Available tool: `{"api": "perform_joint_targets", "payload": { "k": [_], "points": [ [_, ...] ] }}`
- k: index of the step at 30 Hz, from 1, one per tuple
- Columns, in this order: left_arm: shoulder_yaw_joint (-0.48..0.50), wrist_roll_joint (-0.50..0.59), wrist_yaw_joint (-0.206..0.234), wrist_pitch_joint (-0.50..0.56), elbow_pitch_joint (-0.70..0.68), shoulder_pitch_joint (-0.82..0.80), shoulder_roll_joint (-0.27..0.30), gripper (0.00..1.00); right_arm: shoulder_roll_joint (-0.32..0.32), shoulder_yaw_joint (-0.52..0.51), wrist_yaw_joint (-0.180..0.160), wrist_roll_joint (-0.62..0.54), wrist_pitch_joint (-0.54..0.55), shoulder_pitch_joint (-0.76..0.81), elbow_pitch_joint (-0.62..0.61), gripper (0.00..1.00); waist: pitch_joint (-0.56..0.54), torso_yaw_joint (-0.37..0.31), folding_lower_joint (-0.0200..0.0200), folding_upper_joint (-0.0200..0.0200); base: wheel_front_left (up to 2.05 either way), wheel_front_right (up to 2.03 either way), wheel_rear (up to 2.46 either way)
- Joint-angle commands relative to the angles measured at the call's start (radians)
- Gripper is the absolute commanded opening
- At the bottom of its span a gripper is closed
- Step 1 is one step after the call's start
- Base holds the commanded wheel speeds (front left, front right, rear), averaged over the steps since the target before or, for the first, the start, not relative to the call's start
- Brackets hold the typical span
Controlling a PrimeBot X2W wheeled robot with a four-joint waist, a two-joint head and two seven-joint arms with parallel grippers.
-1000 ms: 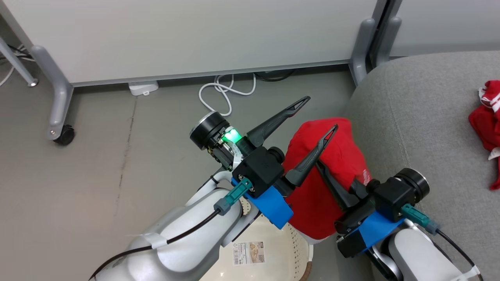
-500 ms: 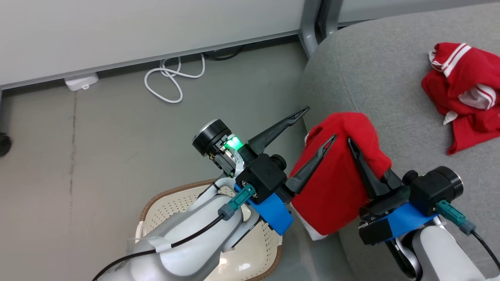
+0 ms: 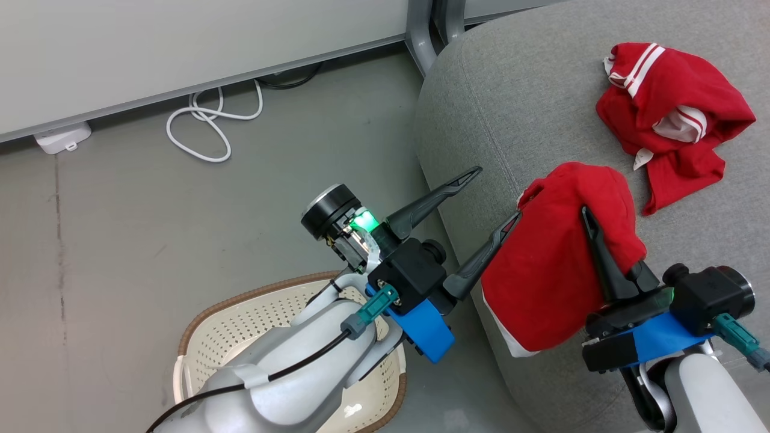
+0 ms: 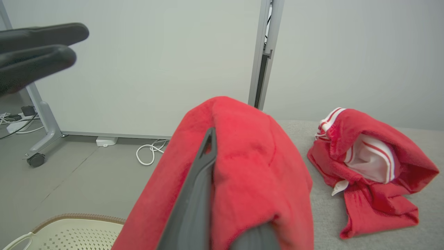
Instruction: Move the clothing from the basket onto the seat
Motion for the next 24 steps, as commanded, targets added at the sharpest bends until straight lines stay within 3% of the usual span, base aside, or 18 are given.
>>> {"api": "perform_joint_targets", "payload": {
  "k": [1, 10, 24],
  "points": [
    [0.013, 0.004, 0.003, -0.005, 0.001, 0.01, 0.003, 1.0, 0.005, -0.007, 0.0, -0.002, 0.0, 0.013, -0.007, 0.0, 0.0, 0.0, 0.0, 0.0, 0.0, 0.0, 0.0],
    [0.052, 0.018, 0.008, -0.005, -0.013, 0.019, 0.016, 1.0, 0.015, -0.081, 0.0, -0.019, 0.0, -0.069, -0.043, 0.0, 0.016, 0.015, 0.0, 0.0, 0.0, 0.0, 0.0],
    [0.1, 0.067, 0.002, -0.005, -0.04, -0.054, 0.036, 1.0, -0.074, -0.246, 0.0, -0.063, 0.0, -0.535, -0.059, 0.0, 0.193, 0.046, 0.0, 0.0, 0.0, 0.0, 0.0]
  ]
}}
